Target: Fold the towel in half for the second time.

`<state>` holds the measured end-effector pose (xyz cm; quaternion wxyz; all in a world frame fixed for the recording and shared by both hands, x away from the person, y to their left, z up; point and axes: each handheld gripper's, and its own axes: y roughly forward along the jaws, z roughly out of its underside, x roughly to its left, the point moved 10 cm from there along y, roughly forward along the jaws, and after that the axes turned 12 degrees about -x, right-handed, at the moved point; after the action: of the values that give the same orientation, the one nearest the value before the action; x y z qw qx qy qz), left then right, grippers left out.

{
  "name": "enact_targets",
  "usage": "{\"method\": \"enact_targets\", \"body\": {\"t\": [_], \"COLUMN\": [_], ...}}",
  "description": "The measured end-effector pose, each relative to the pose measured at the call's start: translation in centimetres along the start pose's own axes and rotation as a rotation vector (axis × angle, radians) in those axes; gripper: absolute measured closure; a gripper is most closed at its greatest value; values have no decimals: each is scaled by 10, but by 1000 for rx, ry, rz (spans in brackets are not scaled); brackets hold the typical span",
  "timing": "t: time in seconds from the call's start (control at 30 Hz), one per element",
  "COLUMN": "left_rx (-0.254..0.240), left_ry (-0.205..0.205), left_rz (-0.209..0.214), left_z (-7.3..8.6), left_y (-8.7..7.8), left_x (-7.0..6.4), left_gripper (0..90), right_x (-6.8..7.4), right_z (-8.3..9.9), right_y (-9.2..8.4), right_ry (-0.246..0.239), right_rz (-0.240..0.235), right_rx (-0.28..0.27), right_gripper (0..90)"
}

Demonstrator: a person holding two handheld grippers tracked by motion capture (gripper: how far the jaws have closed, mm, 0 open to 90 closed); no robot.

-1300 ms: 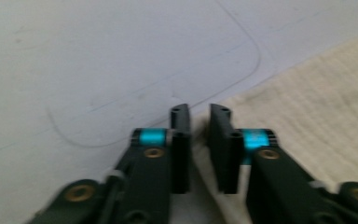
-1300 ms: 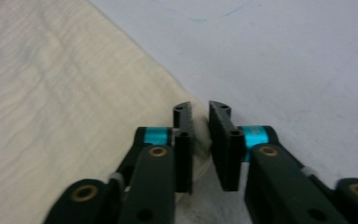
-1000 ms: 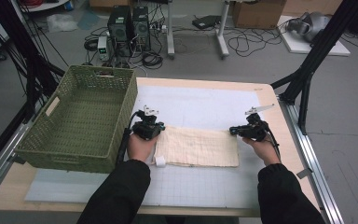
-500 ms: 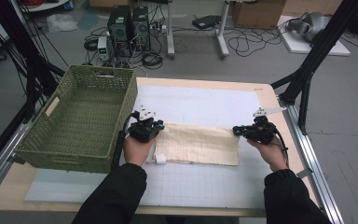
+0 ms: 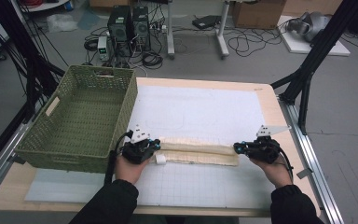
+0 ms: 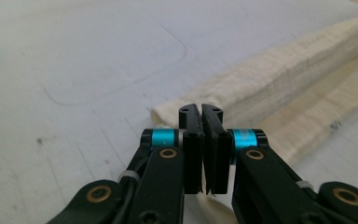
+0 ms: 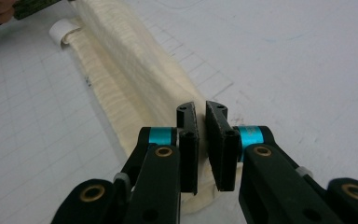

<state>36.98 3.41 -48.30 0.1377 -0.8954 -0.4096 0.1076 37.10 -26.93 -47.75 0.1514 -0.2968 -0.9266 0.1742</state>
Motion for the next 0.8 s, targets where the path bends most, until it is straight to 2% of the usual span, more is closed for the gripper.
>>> {"method": "enact_targets", "body": {"t": [0.17,0.23,0.33,0.37,0.5,0.63,0.7,0.8], "left_rx": [61,70,58,46,5,-4,-2,18], "left_ry": [-20,-44,-55,-61,-38,-19,-34,-31], "left_rz": [28,43,61,61,59,58,72,84], "left_z": [18,20,14,9,-11,-27,-30,-27], "left_y": [-3,-4,-8,-10,-13,-5,4,19], "left_x": [-5,-7,-8,-9,-11,-10,-12,-17], "left_gripper": [852,816,709,665,606,617,681,788], "right_x": [9,9,9,7,6,8,12,22], "right_z": [18,24,25,21,2,-16,-22,-24], "right_y": [-1,-2,-6,-8,-15,-10,-1,20], "right_ry": [8,13,48,38,45,41,23,28], "right_rz": [-16,-17,-25,-13,0,-4,-13,-46], "right_rx": [35,49,41,24,-27,-59,-53,-32], "right_gripper": [808,768,663,629,573,592,653,716]}}
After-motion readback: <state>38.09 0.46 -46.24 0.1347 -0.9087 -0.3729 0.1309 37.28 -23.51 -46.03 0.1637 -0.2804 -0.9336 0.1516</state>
